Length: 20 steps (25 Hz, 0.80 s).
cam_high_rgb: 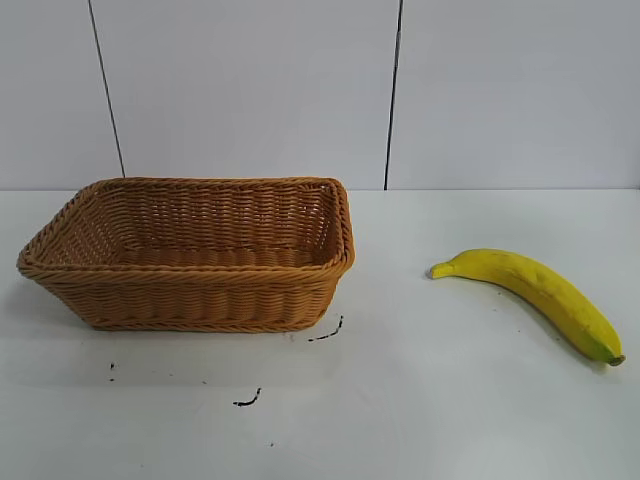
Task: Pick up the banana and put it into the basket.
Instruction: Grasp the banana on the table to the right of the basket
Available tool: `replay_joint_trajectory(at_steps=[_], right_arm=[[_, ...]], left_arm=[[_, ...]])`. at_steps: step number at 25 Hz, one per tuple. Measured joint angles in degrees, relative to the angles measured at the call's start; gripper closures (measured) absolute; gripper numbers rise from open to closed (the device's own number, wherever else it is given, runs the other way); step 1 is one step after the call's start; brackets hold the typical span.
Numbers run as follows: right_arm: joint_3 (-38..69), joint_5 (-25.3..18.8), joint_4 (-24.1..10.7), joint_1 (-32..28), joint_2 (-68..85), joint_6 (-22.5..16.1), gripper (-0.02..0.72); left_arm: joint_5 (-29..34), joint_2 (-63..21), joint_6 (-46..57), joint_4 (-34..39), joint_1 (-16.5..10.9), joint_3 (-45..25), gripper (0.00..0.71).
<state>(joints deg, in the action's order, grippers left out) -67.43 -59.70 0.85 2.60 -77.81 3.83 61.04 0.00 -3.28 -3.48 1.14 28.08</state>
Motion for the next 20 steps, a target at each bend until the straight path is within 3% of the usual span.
replay_joint_trajectory(at_steps=[11, 20], right_arm=[[-14.6, -1.1, 0.1, 0.0, -23.8, 11.6, 0.098], [-15.4, 2.1, 0.1, 2.8, -30.5, 16.5, 0.098]], left_arm=[[0.0, 0.0, 0.0, 0.0, 0.0, 0.0, 0.015], [0.0, 0.0, 0.0, 0.0, 0.0, 0.0, 0.015]])
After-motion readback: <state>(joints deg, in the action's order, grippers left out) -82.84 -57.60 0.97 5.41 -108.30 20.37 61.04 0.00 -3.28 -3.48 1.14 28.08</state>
